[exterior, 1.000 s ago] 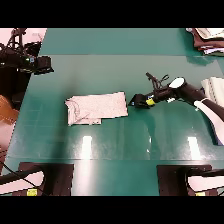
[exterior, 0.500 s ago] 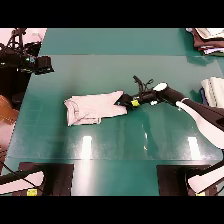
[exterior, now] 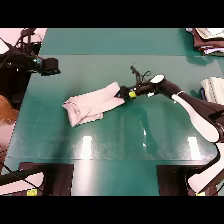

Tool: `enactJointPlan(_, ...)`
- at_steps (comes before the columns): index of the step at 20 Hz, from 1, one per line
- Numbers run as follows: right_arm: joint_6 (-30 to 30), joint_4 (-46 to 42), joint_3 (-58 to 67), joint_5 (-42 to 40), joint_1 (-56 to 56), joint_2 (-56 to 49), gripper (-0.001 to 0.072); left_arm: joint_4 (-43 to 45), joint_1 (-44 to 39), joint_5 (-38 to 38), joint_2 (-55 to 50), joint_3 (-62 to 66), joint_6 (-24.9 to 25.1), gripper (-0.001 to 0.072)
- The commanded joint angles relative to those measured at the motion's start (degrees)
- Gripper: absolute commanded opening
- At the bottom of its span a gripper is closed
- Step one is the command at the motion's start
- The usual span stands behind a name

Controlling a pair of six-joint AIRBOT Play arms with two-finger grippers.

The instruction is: Fold the shirts.

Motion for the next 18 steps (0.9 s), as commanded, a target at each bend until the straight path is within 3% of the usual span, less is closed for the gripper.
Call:
enactJointPlan(1, -0.83, 0.17, 2.86, 3.85, -6.16, 1.86, 0.0014, -0.04, -5.01, 0.39, 0.04, 0.0, -0.04, 0.0025)
enactJointPlan(6, -0.11, -5.22, 2.84, 4.2, -25.62, 12.26, 0.0014, -0.15, -11.93, 1.18, 0.04, 0.0, -0.5, 0.0025)
enactJointPlan(11, 1.38, -11.28, 2.84, 2.23, -48.54, 21.18, 0.0014, -0.15, -18.18, 6.6, 0.04, 0.0, -0.85, 0.0025)
enactJointPlan(15, 1.38, -11.21, 2.84, 1.38, -62.07, 22.93, 0.0013, -0.17, -21.88, 13.9, -0.02, 0.0, -3.23, 0.0025)
enactJointPlan(18, 1.38, -10.6, 2.86, 0.46, -66.29, 21.94, 0.0013, -0.52, -22.88, 17.25, -0.09, 0.0, -3.52, 0.0025)
